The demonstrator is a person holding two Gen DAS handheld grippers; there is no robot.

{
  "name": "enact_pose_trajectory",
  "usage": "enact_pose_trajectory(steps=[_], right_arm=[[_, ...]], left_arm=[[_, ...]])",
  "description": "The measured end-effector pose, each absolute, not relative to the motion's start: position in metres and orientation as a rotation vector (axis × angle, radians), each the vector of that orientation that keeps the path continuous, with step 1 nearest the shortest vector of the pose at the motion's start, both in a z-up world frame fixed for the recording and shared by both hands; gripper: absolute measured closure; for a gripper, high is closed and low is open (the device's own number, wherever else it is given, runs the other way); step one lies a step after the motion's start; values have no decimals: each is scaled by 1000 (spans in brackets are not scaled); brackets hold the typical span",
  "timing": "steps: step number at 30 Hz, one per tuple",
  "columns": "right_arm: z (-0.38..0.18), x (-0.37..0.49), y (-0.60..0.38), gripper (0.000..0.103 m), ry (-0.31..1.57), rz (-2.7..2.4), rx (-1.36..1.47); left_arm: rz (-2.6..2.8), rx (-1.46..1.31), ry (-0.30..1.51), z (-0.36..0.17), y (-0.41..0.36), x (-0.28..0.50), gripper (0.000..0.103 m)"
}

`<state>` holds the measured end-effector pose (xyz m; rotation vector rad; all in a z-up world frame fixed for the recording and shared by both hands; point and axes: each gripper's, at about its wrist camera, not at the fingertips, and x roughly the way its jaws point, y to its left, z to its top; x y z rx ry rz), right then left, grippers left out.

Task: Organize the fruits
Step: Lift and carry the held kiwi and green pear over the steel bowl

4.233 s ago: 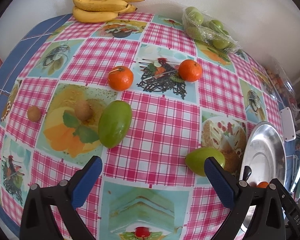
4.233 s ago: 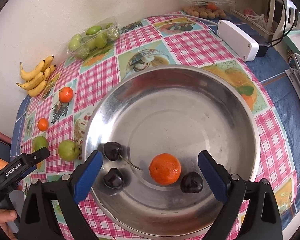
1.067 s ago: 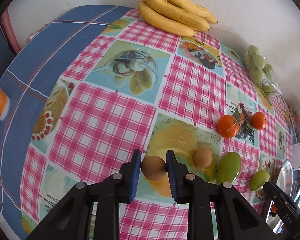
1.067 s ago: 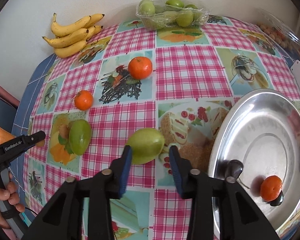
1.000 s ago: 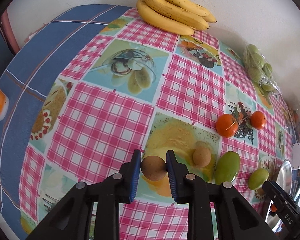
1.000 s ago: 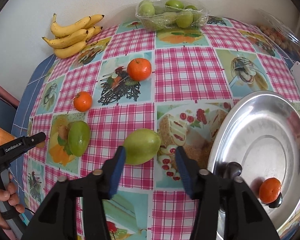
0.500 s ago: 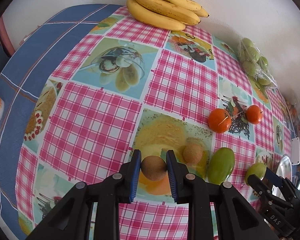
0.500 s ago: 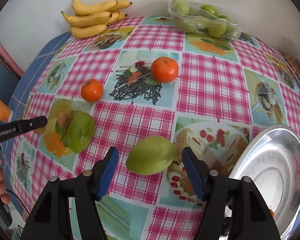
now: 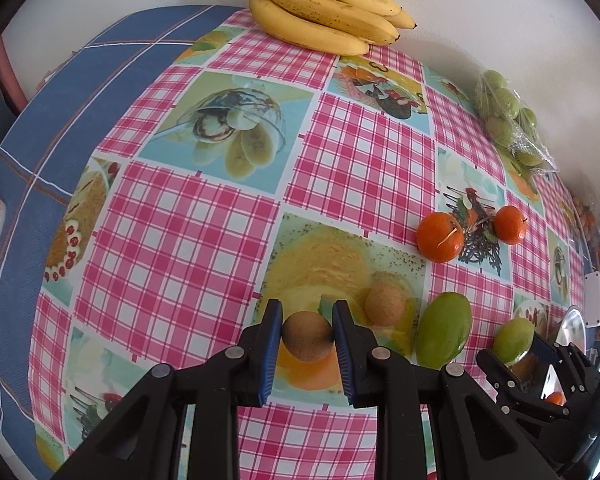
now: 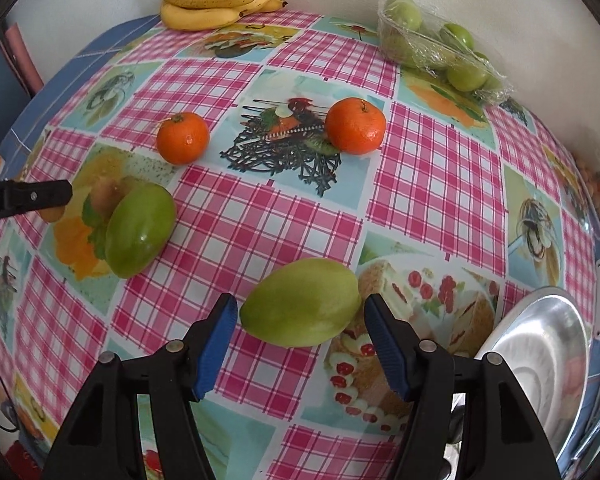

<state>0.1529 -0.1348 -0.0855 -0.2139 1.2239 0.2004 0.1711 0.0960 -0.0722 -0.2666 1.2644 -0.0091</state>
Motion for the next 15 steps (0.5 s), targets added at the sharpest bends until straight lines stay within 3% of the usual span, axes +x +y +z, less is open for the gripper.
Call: enact_pose_trajectory(steps=[5,7,15], right_arm=[[-86,155,-137,37,1222,206,-203],[-86,156,-137,45,1226,215,-186],[-83,154,-140,46,1227,207,-150]], left_arm=[[-6,-259,1269,-74,94,172,75],[-10,-259,1272,-75,94,172,75],[-10,-239,1271,-75,91,174,75]])
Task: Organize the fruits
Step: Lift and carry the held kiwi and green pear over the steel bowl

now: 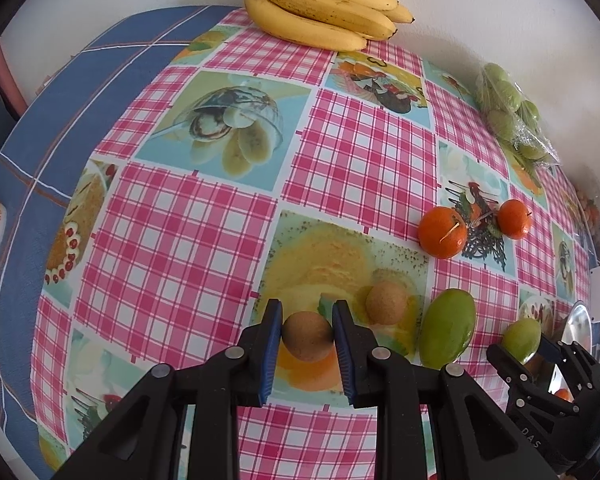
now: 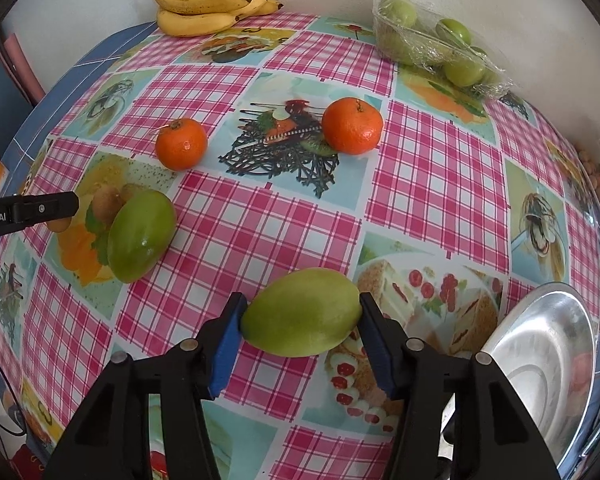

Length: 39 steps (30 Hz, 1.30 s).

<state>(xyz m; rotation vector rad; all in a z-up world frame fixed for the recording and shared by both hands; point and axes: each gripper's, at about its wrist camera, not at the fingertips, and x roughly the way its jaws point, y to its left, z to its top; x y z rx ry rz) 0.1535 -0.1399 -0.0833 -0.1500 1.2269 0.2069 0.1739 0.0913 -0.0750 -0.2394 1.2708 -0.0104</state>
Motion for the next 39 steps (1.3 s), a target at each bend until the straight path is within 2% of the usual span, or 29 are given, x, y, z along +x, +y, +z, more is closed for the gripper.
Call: enact_pose_trajectory(steps=[20,39], right_arm=[[-49,125,-185,46,1230,117,147],[-25,103,-225,45,1198,85,241]], left_arm=[[-13,-198,1233,-56,73,172,75],[-24,-154,1174,-25,23,161,75]])
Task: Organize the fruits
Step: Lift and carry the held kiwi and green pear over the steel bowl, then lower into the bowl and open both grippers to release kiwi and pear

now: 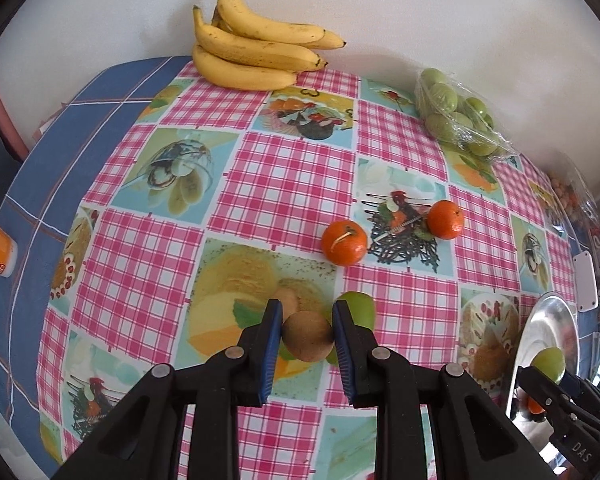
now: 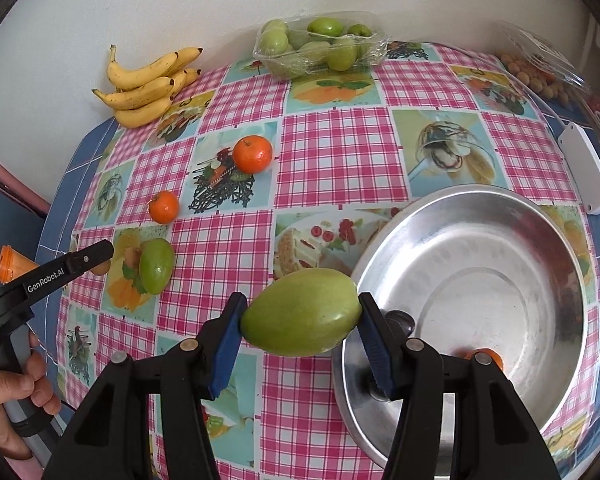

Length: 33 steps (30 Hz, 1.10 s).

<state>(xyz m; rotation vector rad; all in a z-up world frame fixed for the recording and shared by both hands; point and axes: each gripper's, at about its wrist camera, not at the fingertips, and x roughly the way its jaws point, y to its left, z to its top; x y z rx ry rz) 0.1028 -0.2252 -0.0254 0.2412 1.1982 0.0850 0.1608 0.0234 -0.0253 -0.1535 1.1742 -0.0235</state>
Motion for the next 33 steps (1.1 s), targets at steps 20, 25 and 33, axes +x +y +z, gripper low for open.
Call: enact_pose_trajectory(steps=[20,25,33], right_arm=[[-27,84,-319,45,1200,-105,323],[-31,74,-349,45,1199,-152,394],[-39,61,-385,45,1208,-248,420]], left_arm=[[-257,51,1138,-7,-122,131,75],[-352,101,1144,-10,-165,117,75],[-468,213,1115,-14,-223,95,75]])
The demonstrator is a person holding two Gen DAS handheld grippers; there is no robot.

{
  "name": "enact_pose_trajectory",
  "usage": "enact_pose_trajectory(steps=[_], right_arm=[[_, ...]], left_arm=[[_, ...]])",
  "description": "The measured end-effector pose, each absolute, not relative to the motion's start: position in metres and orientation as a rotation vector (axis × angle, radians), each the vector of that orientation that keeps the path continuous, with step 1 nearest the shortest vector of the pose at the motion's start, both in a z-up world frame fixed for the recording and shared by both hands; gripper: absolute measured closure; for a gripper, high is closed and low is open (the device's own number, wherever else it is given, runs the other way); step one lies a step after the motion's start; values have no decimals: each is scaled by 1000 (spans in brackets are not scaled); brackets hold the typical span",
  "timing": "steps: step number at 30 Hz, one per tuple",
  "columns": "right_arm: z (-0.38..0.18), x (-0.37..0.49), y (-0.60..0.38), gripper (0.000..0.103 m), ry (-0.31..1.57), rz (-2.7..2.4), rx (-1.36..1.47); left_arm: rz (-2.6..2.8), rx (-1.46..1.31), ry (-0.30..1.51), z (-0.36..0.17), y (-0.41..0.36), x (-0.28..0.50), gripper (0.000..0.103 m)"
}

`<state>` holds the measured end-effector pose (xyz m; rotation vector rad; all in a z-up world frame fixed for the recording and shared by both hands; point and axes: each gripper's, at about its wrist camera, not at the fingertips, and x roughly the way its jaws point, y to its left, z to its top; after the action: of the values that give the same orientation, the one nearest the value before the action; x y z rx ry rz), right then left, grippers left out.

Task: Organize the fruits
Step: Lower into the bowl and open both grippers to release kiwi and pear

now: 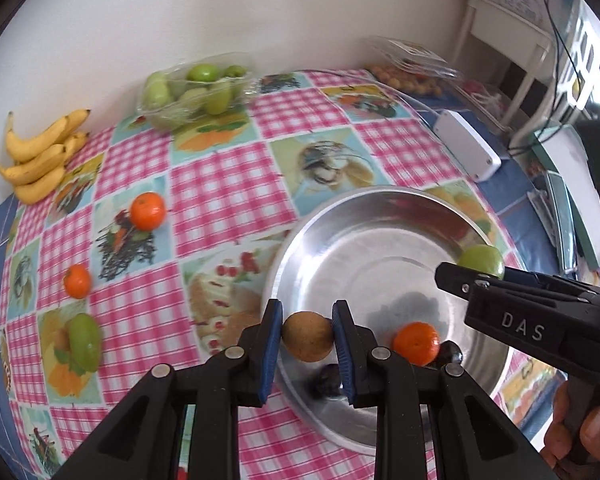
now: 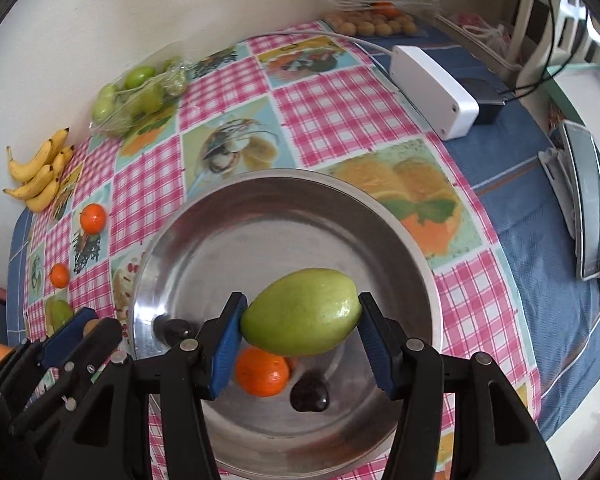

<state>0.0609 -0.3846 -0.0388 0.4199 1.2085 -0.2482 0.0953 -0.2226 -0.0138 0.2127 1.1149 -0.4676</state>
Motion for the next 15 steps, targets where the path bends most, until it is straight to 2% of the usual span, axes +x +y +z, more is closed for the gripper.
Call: enact_pose_trajectory(steps=[15], right_arm=[[-66,61,-394,45,1273,-253,461]], left_arm=[[-471,245,1109,-35,-247,102,75]])
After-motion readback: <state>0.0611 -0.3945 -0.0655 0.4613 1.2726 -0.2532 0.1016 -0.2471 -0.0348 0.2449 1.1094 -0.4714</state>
